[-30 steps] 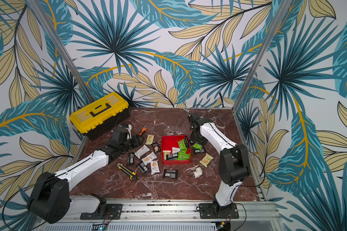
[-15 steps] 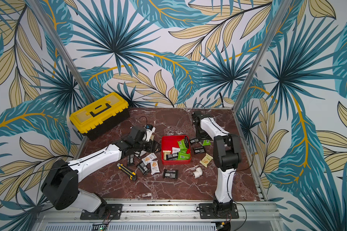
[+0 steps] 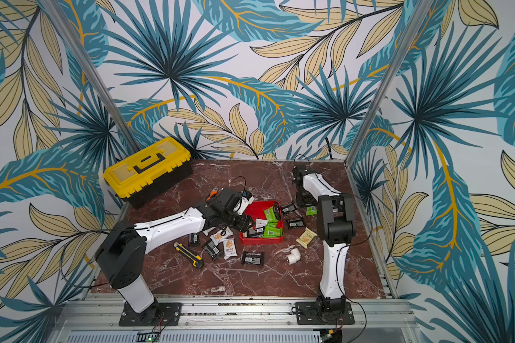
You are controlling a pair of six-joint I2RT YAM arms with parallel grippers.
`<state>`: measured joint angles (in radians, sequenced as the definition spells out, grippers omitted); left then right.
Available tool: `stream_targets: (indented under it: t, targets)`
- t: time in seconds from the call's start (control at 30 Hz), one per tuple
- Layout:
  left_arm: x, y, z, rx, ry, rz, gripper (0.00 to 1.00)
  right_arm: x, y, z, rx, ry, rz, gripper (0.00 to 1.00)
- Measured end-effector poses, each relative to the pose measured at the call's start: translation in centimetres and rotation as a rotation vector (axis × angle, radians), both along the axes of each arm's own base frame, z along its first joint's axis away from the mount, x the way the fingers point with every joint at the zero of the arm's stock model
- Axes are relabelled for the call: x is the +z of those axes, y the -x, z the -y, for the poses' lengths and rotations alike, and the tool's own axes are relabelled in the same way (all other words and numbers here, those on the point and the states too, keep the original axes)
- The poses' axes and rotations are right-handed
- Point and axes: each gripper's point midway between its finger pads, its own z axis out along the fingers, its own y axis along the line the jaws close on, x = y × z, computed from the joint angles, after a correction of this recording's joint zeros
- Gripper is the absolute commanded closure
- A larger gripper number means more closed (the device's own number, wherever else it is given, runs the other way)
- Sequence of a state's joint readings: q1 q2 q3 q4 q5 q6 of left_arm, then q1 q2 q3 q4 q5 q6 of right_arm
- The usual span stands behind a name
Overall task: Take the cookies out of the storage box
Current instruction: Place the cookie at the center of the board.
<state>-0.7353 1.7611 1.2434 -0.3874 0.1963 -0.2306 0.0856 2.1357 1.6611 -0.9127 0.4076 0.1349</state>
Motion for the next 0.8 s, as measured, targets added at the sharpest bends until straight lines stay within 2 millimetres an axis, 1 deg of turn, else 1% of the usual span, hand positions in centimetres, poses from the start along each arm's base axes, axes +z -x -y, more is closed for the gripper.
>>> stream_targets:
  t: [0.17, 0.23, 0.3, 0.4, 0.5, 0.57, 0.63, 0.7, 0.8]
  targets:
    - [-0.5, 0.0, 1.1, -0.052, -0.044, -0.01, 0.42, -0.2, -0.1, -0.4, 0.003, -0.027, 0.001, 0.35]
    - [-0.6, 0.5, 1.4, -0.094, -0.08, -0.001, 0.42, -0.2, -0.1, -0.6, 0.001, -0.037, 0.004, 0.32]
    - [-0.5, 1.0, 1.9, -0.148, -0.116, 0.02, 0.42, 0.3, -0.1, -0.9, -0.003, -0.055, 0.018, 0.31]
    - [-0.3, 1.7, 2.4, -0.246, -0.181, 0.067, 0.4, 2.6, -0.3, -1.6, -0.012, -0.107, 0.08, 0.31]
    - [-0.5, 2.4, 2.5, -0.34, -0.245, 0.101, 0.4, 6.5, -0.2, -2.5, -0.02, -0.179, 0.191, 0.31]
    - [-0.9, 2.4, 2.4, -0.39, -0.291, 0.116, 0.4, 9.4, 0.1, -3.2, -0.023, -0.232, 0.274, 0.31]
    - [-1.5, 2.2, 2.1, -0.423, -0.335, 0.127, 0.39, 11.2, 0.6, -3.7, -0.026, -0.275, 0.328, 0.31]
    - [-2.3, 1.9, 2.0, -0.454, -0.375, 0.133, 0.39, 12.1, 1.3, -4.3, -0.03, -0.32, 0.362, 0.31]
    - [-3.4, 1.6, 1.8, -0.496, -0.422, 0.139, 0.39, 12.0, 2.6, -5.2, -0.043, -0.391, 0.375, 0.31]
